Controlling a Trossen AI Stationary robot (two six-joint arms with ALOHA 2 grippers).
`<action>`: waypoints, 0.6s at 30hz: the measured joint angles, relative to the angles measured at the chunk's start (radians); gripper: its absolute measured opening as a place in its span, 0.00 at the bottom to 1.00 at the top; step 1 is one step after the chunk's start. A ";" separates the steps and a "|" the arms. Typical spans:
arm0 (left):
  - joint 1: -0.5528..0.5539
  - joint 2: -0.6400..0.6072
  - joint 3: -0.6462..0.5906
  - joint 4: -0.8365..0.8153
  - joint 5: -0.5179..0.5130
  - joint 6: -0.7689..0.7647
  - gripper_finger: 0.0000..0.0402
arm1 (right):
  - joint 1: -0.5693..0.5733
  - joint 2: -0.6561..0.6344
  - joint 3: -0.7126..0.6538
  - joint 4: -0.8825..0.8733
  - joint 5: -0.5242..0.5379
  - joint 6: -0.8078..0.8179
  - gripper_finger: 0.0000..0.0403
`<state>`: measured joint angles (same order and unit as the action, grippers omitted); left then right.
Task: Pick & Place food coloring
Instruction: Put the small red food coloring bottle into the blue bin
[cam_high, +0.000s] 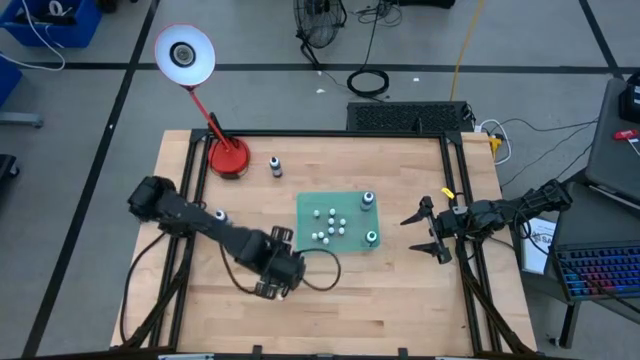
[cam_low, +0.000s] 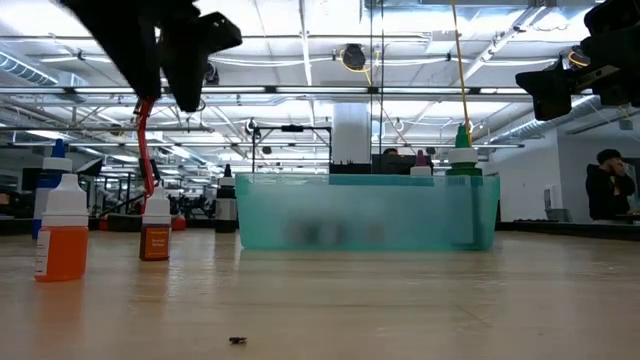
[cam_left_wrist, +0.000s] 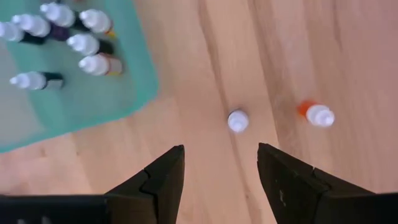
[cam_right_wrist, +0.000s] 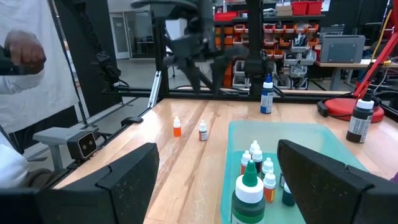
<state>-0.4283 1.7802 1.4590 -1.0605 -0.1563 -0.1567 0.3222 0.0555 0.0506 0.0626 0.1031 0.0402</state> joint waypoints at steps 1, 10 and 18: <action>-0.010 0.000 -0.019 0.030 -0.002 -0.004 0.51 | 0.000 0.000 0.000 0.000 0.000 0.000 0.78; -0.018 0.000 -0.184 0.222 -0.003 -0.057 0.51 | 0.000 0.000 0.000 0.000 0.000 0.000 0.78; 0.009 0.000 -0.290 0.371 0.049 -0.088 0.51 | 0.000 0.000 0.000 0.000 0.000 0.000 0.78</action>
<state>-0.4189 1.7802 1.1687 -0.6896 -0.1068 -0.2451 0.3224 0.0555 0.0505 0.0628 0.1032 0.0402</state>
